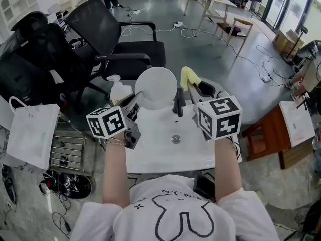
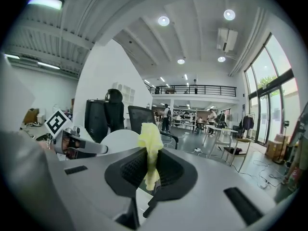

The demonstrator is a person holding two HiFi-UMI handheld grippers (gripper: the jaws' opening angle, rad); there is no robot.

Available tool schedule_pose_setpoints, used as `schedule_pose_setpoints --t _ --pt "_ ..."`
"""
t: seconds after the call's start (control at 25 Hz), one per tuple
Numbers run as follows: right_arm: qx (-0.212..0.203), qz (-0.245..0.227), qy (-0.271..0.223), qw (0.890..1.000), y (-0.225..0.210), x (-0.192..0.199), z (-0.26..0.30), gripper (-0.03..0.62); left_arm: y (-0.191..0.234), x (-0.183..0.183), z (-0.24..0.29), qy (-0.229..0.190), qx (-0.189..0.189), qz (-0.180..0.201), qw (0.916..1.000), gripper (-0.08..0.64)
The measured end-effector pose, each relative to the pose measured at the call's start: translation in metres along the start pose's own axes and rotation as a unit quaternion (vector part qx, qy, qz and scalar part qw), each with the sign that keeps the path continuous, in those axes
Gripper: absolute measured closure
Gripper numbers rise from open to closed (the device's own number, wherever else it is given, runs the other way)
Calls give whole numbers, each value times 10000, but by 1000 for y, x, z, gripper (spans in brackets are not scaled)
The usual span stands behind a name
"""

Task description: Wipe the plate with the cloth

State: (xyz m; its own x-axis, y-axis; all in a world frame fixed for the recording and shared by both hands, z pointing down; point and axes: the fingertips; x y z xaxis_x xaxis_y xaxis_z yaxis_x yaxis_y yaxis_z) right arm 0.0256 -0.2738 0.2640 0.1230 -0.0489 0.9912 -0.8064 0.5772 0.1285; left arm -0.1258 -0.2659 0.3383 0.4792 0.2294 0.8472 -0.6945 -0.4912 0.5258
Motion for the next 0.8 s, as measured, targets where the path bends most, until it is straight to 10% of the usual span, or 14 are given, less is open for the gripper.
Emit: schedule_pose_setpoints --t 0.8 --pt "80 -57 548 9984 29 35 34 541 -18 -27 -8 -222 484 130 9985 543"
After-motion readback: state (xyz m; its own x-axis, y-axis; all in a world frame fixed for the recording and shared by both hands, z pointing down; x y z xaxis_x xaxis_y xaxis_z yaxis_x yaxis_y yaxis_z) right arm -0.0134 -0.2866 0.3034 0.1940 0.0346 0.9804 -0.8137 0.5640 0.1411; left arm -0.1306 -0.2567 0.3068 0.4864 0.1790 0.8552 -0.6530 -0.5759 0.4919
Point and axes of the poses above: the fingertips, and each gripper's own axes: z forward along the fingers, y to its left, x out of its underside, and after that the axes turned 10 degrees about -y, right-handed
